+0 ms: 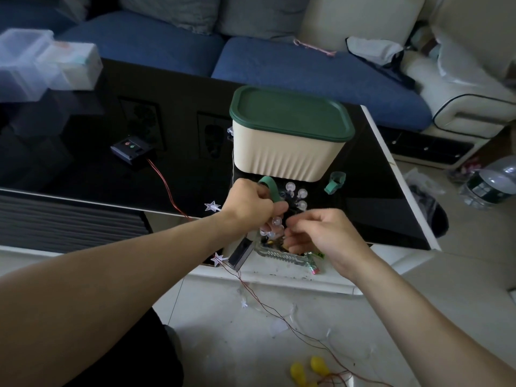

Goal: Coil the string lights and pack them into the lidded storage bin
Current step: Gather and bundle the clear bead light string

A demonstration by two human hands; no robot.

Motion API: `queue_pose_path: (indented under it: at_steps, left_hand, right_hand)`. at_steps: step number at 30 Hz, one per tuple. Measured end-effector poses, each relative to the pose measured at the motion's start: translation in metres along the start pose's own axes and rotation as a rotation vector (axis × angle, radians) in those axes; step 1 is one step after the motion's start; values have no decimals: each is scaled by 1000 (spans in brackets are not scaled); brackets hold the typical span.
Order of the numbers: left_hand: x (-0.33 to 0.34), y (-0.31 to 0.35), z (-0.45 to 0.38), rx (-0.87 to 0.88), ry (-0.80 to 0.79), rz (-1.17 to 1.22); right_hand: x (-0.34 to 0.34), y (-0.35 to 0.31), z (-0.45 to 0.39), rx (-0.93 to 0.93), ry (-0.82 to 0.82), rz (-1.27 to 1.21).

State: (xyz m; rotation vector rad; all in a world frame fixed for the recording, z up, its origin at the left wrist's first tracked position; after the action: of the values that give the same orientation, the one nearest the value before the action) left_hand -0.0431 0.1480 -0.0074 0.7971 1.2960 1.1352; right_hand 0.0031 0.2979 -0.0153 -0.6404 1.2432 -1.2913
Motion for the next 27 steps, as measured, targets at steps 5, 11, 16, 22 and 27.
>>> queue_pose_path:
  at_steps: [5, 11, 16, 22, 27]
  left_hand:
    - [4, 4, 3, -65, 6, 137]
    - [12, 6, 2, -69, -65, 199]
    - [15, 10, 5, -84, -123, 208]
    - [18, 12, 11, -200, -214, 321]
    - [18, 7, 13, -299, -264, 371]
  right_hand:
    - [7, 1, -2, 96, 13, -321]
    - [2, -1, -4, 54, 91, -468]
    - [0, -10, -4, -86, 102, -404]
    - [4, -28, -2, -239, 67, -350]
    - [8, -33, 1, -233, 3, -388]
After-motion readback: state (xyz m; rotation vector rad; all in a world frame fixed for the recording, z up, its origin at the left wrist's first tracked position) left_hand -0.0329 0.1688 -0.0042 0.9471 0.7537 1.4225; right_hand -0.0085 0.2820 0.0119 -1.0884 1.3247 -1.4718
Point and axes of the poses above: each hand's wrist, its own z-axis away from the middle knuckle, its own x-axis out of the palm, y = z × x, the point moved 9 cm from there along -z, towards the middle knuckle, and after that the axes turned 15 degrees about y, right-handed, at the moved point
